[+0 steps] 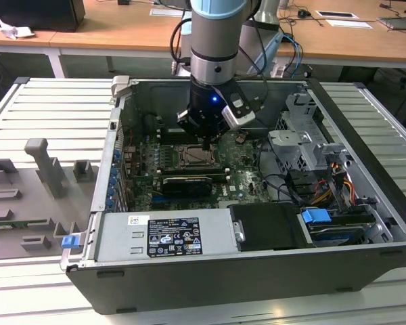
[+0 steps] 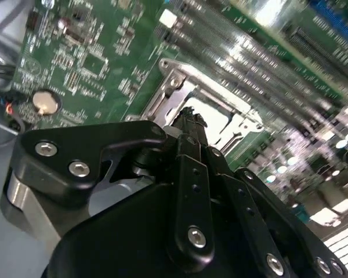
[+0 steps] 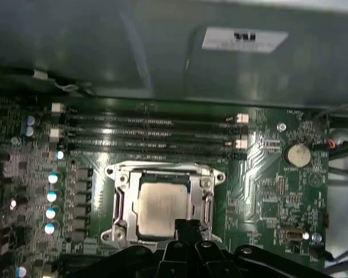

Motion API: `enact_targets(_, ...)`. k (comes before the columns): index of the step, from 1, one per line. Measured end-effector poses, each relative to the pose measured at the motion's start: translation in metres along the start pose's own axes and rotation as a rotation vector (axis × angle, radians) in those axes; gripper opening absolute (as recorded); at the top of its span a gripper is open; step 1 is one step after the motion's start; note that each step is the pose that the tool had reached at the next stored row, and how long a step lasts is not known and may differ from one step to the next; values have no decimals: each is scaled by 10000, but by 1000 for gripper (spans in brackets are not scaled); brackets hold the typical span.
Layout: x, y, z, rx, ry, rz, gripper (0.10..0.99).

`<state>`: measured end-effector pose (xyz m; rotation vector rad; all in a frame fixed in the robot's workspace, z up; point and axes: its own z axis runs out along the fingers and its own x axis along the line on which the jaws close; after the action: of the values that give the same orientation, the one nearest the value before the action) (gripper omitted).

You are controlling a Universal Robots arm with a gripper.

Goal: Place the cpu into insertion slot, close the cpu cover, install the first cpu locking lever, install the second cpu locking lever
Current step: 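Install the second cpu locking lever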

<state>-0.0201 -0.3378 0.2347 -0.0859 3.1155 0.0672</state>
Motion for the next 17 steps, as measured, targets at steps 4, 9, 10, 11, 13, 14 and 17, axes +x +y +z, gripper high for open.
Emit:
enact_targets(4,8,-133,-6,-157,-7,4,106)
enact_targets(9,29,-247,-10,-157,-8,4,106)
enact_targets(10,46,-266,-10,-158,-8,1,106)
enact_targets(11,70,-287,-11,-157,-8,-1,106)
enact_targets(13,154,-300,-10,-160,-8,-11,106)
enact_targets(14,202,-300,-11,-161,-7,-18,106)
enact_targets(17,344,-297,-3,-173,-8,-31,106)
